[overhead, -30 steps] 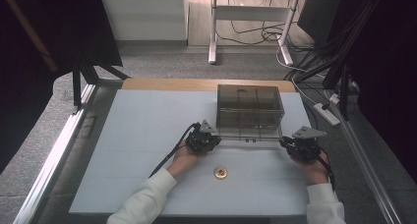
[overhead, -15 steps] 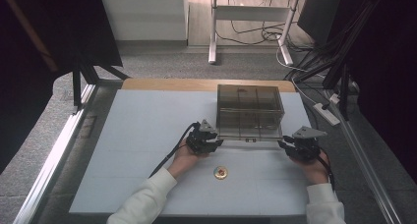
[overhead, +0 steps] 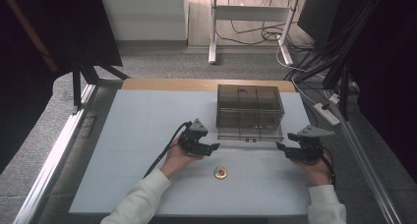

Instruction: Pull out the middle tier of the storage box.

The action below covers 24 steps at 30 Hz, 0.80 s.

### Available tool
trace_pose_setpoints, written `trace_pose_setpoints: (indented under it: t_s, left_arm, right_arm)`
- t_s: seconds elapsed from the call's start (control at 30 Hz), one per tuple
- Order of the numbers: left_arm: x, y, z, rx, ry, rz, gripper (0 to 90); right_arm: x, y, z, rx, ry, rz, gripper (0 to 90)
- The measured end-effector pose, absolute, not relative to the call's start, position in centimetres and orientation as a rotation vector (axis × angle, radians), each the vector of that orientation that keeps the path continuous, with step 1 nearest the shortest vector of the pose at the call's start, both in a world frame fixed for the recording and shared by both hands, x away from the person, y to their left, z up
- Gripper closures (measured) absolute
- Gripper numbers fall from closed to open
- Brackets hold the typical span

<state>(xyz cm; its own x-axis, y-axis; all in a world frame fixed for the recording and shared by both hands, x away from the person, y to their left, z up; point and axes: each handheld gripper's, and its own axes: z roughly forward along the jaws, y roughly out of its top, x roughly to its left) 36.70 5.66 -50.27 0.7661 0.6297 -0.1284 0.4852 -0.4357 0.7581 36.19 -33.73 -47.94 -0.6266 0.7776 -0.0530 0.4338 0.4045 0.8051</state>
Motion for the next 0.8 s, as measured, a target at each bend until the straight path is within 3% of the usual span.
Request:
trace_pose_setpoints:
  t_s: [0.8]
  left_arm:
    - [33.4,9.8,-49.0,2.101,0.854,0.208,26.1]
  right_arm:
    - [35.7,-32.2,-47.3,0.972,2.289,1.166,29.6]
